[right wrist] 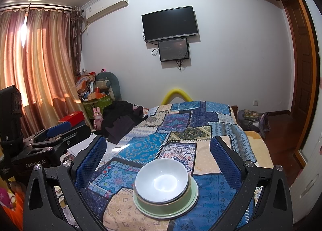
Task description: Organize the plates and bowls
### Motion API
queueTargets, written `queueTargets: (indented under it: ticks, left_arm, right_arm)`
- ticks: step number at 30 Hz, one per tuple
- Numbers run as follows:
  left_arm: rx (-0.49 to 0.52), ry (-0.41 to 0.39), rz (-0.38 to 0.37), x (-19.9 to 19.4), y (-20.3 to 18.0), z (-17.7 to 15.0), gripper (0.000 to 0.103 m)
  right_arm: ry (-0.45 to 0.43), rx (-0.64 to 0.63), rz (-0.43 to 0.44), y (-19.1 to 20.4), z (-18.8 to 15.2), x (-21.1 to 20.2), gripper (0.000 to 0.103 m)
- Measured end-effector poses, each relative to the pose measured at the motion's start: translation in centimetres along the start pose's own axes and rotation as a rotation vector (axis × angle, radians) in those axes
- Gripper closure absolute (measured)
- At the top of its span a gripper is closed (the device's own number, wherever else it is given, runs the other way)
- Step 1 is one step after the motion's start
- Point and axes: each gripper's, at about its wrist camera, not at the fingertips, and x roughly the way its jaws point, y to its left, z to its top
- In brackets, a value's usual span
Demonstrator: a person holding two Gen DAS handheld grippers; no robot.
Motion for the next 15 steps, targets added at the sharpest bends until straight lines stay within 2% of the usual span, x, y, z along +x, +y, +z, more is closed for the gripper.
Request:
queueTargets:
  ticks: [15]
  left_arm:
    - [0.022,-0.003,-0.01,0.14,-0.59,-0.13,0.0]
  right_arm:
    - [0.011,-0.002,0.0,-0.13,-0.16,0.35,0.0]
